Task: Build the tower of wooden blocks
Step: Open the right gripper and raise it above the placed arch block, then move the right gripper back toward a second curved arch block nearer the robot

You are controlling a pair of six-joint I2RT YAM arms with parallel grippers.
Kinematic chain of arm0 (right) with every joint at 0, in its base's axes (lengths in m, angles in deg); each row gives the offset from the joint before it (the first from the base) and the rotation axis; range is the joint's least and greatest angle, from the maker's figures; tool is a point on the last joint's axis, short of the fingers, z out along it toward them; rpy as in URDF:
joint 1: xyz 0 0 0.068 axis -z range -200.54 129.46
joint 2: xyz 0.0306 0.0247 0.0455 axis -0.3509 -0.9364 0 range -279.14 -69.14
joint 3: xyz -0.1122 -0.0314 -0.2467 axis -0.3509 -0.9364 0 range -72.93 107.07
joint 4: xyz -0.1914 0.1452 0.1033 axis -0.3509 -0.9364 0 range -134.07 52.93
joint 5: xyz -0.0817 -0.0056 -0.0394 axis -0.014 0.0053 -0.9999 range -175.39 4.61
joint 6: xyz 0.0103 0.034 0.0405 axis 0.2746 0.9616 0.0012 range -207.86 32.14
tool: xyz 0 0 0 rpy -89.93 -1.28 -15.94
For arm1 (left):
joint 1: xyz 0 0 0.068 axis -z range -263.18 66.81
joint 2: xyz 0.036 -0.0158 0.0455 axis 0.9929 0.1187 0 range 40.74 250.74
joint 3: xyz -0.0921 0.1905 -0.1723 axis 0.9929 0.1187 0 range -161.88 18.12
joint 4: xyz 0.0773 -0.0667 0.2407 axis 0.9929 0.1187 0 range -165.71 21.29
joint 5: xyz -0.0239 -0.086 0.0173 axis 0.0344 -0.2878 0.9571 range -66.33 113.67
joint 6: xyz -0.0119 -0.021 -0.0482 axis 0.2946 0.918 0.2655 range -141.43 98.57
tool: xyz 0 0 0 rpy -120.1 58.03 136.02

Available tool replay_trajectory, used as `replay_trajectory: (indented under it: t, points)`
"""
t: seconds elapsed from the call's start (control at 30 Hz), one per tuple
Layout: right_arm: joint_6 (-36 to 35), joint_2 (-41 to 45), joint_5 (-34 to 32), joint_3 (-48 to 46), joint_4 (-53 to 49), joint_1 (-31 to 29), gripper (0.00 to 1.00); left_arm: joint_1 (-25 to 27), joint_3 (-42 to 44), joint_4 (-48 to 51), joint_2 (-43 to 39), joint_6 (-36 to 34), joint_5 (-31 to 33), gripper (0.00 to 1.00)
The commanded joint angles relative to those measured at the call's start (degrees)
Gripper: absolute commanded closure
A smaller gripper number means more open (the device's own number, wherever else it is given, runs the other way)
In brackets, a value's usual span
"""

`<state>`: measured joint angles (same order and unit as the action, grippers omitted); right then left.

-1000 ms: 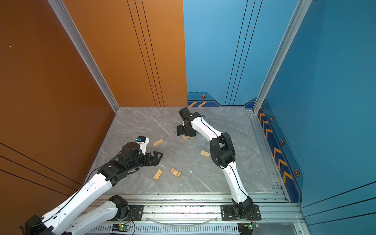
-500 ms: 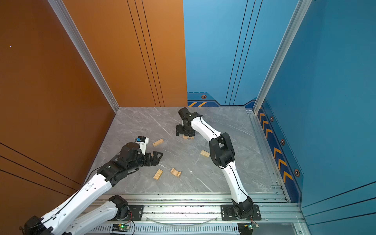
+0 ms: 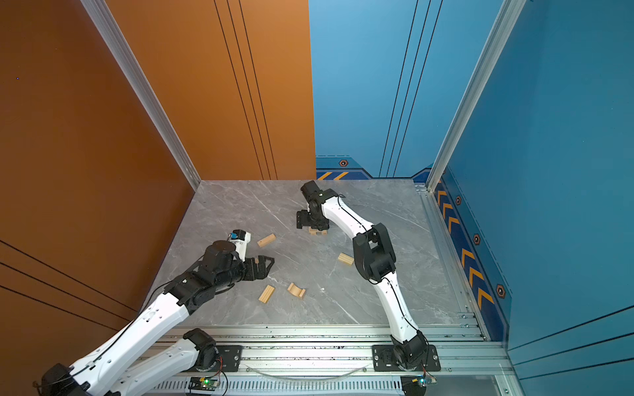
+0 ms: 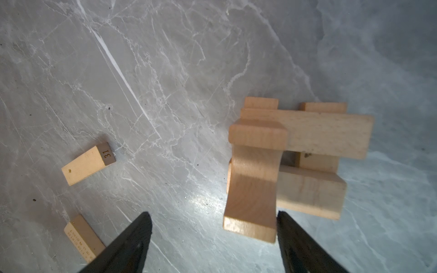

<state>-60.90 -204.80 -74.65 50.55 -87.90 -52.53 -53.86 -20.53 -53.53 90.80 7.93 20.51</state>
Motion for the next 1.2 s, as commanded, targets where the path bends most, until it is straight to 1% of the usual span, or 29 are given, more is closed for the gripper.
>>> replay_trajectory:
  t: [0.0, 0.07, 0.17, 0.3, 0.37, 0.47, 0.53, 0.57, 0.63, 0.73, 0.8, 0.9, 1.0, 1.17]
  points:
    - [-0.99, 4.38, -1.68, 0.69, -2.21, -0.59, 0.15, -0.23, 0.60, 0.69, -1.28, -0.19, 0.57, 0.02]
    - [-1.86, 6.73, -4.26, -0.55, -2.94, -1.35, 0.14, 0.28, 0.69, 1.34, -1.61, 0.20, 2.09, 0.02]
    - [-3.34, 11.33, -7.78, -3.69, -3.19, -3.11, 0.14, 2.46, 0.16, 3.49, -1.59, 0.36, 5.13, 0.02]
    - [-4.53, 16.43, -9.86, -9.42, -3.18, -5.10, 0.13, 6.32, 0.96, 4.52, -2.87, 1.58, 7.42, 0.02]
    - [-5.56, 20.74, -10.72, -12.90, -3.14, -6.00, 0.13, 8.47, 1.39, 5.50, -4.12, 2.67, 9.34, 0.02]
    - [-6.80, 25.20, -13.51, -18.98, -3.14, -7.57, 0.17, 12.58, 1.65, 9.07, -5.95, 4.26, 13.93, 0.02]
    - [-6.88, 28.51, -13.86, -24.80, -2.58, -7.74, 0.22, 15.04, 1.69, 11.49, -7.11, 5.52, 16.50, 0.02]
    - [-6.77, 30.31, -13.98, -27.80, -1.86, -9.41, 0.25, 16.38, 1.81, 12.78, -7.70, 6.40, 17.60, 0.02]
    - [-6.20, 34.07, -13.57, -33.87, 0.28, -10.38, 0.32, 19.18, 2.44, 14.49, -9.23, 8.43, 19.69, 0.02]
    - [-4.70, 39.48, -12.06, -42.42, 4.21, -12.10, 0.38, 24.59, 5.21, 15.64, -11.79, 13.42, 23.20, 0.02]
    - [-3.61, 42.39, -12.09, -47.79, 6.46, -13.77, 0.41, 28.87, 7.75, 15.55, -13.50, 17.39, 25.57, 0.02]
    - [-2.54, 45.14, -10.98, -53.72, 10.08, -16.53, 0.42, 34.85, 10.41, 15.77, -14.19, 21.65, 29.59, 0.02]
    - [-2.11, 45.87, -11.37, -56.67, 12.11, -19.34, 0.42, 40.19, 11.68, 16.52, -13.48, 24.90, 33.17, 0.02]
    - [-1.82, 44.08, -11.25, -58.36, 15.21, -22.38, 0.40, 45.46, 11.58, 16.92, -11.34, 27.43, 36.37, 0.02]
